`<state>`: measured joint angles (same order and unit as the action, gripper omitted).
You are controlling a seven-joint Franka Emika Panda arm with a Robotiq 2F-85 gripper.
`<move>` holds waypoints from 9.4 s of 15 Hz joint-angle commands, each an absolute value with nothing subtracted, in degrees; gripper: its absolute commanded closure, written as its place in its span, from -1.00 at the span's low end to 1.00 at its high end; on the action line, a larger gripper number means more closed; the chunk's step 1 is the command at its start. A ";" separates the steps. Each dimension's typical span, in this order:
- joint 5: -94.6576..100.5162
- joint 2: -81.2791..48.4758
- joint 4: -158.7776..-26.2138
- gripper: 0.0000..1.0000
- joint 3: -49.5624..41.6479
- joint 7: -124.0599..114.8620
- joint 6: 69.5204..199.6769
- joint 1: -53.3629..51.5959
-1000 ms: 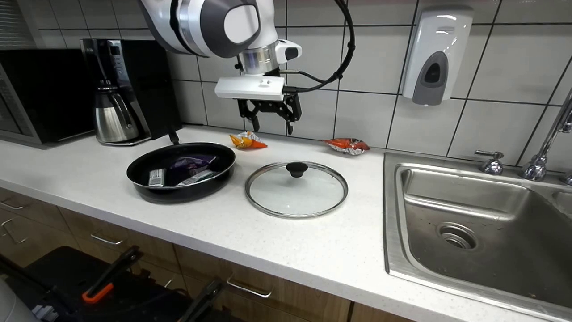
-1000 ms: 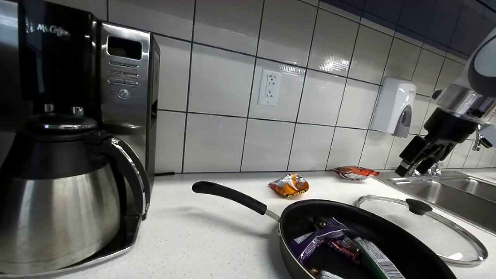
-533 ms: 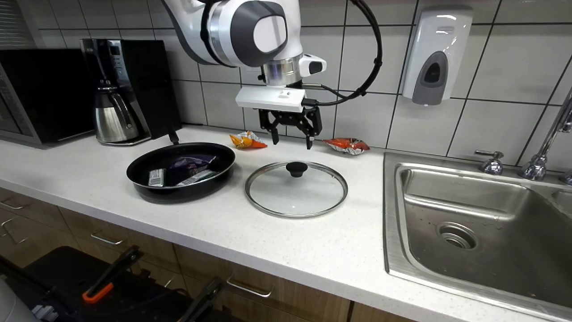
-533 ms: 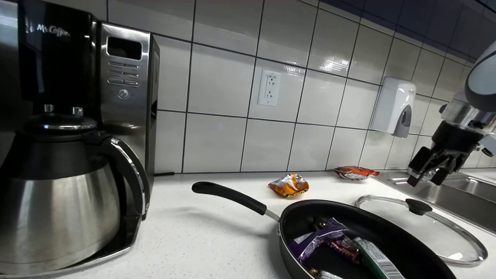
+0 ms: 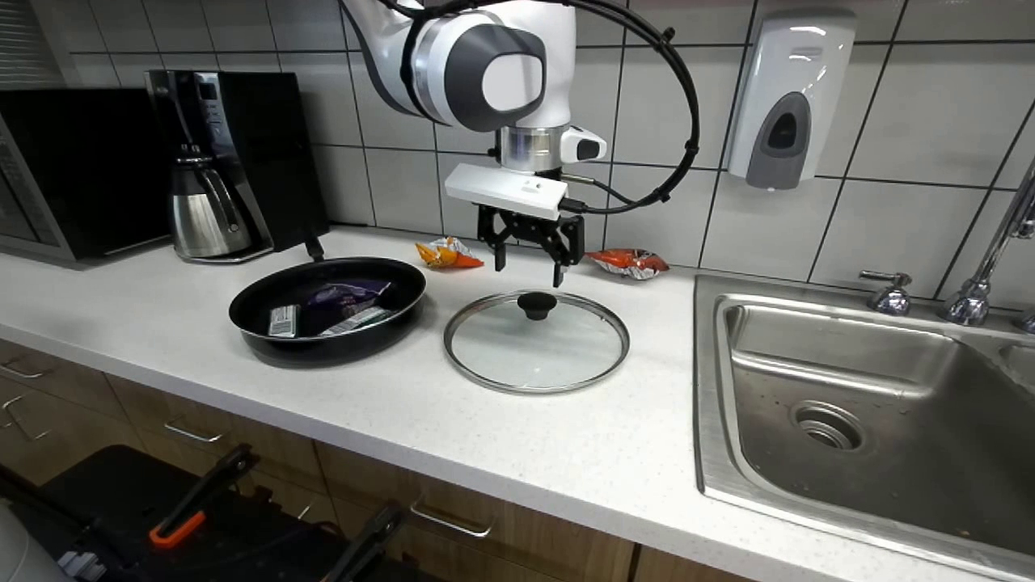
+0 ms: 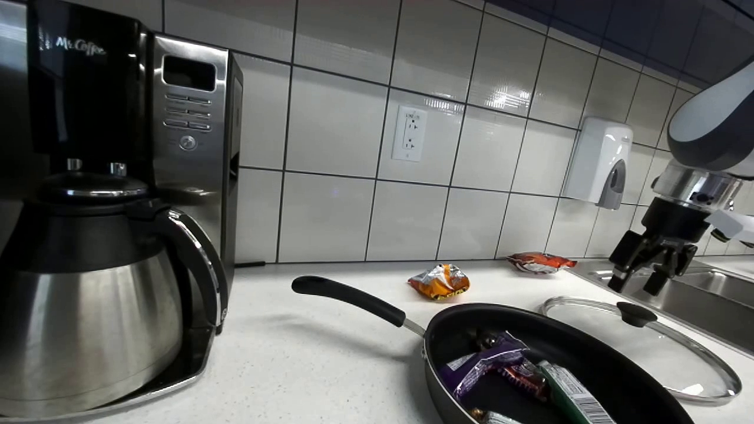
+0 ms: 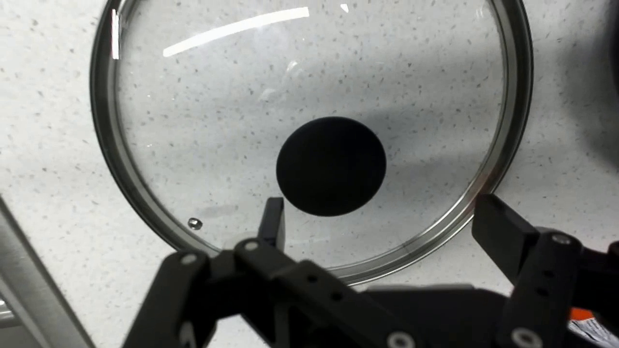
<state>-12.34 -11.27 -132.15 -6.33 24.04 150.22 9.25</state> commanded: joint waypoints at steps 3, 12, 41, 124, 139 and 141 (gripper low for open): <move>-7.46 -12.17 -129.63 -1.00 -6.93 20.97 146.89 10.35; -8.33 -13.97 -130.37 -1.00 -5.99 23.04 150.40 11.45; -4.34 -10.53 -132.61 0.21 -3.75 25.13 153.37 10.73; -7.13 1.08 -141.20 0.21 8.97 26.99 144.12 -8.32; -8.62 0.39 -140.92 0.21 8.88 27.76 145.71 -8.08; -8.89 0.48 -140.83 0.21 8.85 27.75 145.70 -8.06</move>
